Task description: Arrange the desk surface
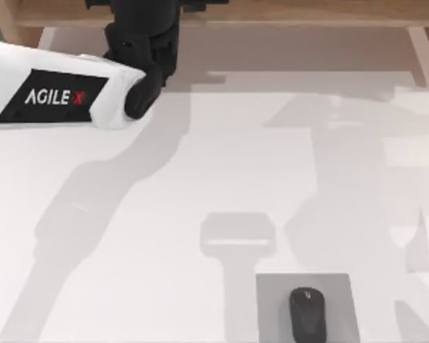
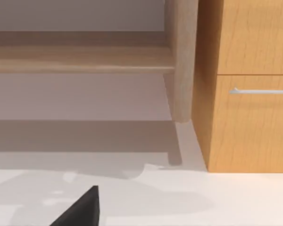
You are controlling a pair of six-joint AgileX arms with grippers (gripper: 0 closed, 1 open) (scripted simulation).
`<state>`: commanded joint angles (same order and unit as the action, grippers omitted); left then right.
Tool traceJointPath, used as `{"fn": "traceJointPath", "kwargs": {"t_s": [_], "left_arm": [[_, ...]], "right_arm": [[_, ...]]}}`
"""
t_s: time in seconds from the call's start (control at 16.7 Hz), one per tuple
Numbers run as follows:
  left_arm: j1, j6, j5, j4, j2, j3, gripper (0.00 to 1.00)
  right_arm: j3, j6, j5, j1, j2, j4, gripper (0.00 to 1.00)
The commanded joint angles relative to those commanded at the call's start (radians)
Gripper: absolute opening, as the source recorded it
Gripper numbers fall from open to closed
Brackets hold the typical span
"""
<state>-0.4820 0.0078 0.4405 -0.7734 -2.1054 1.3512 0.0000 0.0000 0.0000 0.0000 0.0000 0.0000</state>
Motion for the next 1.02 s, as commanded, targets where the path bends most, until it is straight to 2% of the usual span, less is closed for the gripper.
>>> {"fn": "traceJointPath", "kwargs": {"t_s": [0.6, 1.02], "left_arm": [[-0.004, 0.001, 0.001, -0.001, 0.005, -0.003, 0.00], [-0.042, 0.004, 0.041, -0.011, 0.138, -0.146, 0.00]], "right_arm": [[0.000, 0.000, 0.000, 0.000, 0.000, 0.000, 1.00], [0.000, 0.000, 0.000, 0.000, 0.000, 0.000, 1.00]]}}
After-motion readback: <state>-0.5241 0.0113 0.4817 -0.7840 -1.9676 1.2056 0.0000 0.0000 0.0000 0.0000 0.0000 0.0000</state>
